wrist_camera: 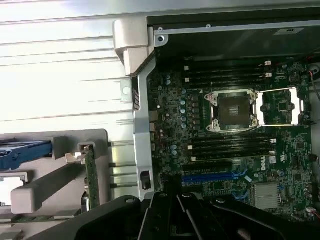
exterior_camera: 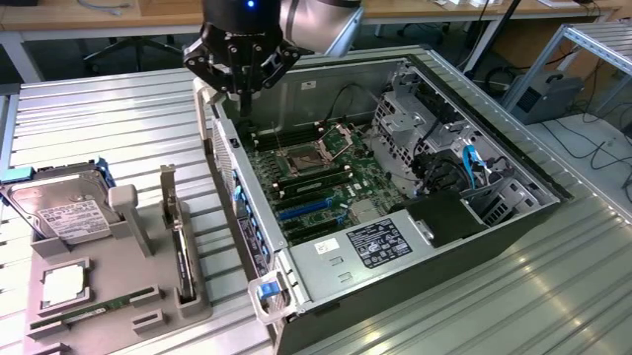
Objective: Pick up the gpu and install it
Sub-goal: 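Reach for the gpu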
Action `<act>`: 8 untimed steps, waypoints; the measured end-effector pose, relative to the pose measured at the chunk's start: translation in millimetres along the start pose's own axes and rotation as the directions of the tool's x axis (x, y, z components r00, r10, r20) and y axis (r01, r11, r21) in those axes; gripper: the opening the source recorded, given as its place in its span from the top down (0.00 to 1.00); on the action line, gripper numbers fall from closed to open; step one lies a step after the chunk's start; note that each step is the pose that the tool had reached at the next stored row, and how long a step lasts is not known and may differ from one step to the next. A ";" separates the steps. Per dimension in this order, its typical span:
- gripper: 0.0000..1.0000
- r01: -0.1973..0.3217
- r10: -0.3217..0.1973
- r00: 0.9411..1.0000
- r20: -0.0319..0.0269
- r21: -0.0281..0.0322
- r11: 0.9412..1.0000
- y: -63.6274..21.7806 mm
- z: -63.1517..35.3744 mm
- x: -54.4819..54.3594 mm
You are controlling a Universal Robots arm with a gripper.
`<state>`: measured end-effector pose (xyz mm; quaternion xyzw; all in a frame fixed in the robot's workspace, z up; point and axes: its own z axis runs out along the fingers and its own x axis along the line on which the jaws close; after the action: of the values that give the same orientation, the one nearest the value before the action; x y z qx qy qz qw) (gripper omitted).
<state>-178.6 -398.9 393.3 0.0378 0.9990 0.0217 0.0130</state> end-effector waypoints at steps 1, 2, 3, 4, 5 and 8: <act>0.89 0.000 0.000 1.000 0.000 0.000 1.000 -0.6 -0.2 8.7; 0.89 0.000 0.000 1.000 0.000 0.000 1.000 -1.0 -0.3 12.7; 0.89 0.000 0.000 1.000 0.000 0.000 1.000 -1.5 -0.5 20.0; 0.89 0.000 0.000 1.000 0.000 0.000 1.000 -1.9 -0.7 25.7; 0.89 0.000 0.000 1.000 0.000 0.000 1.000 -2.3 -0.8 30.2; 0.89 0.000 0.000 1.000 0.000 0.000 1.000 -3.4 -1.1 45.5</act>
<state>-224.3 -398.9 393.2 0.0379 0.9990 0.0217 0.0131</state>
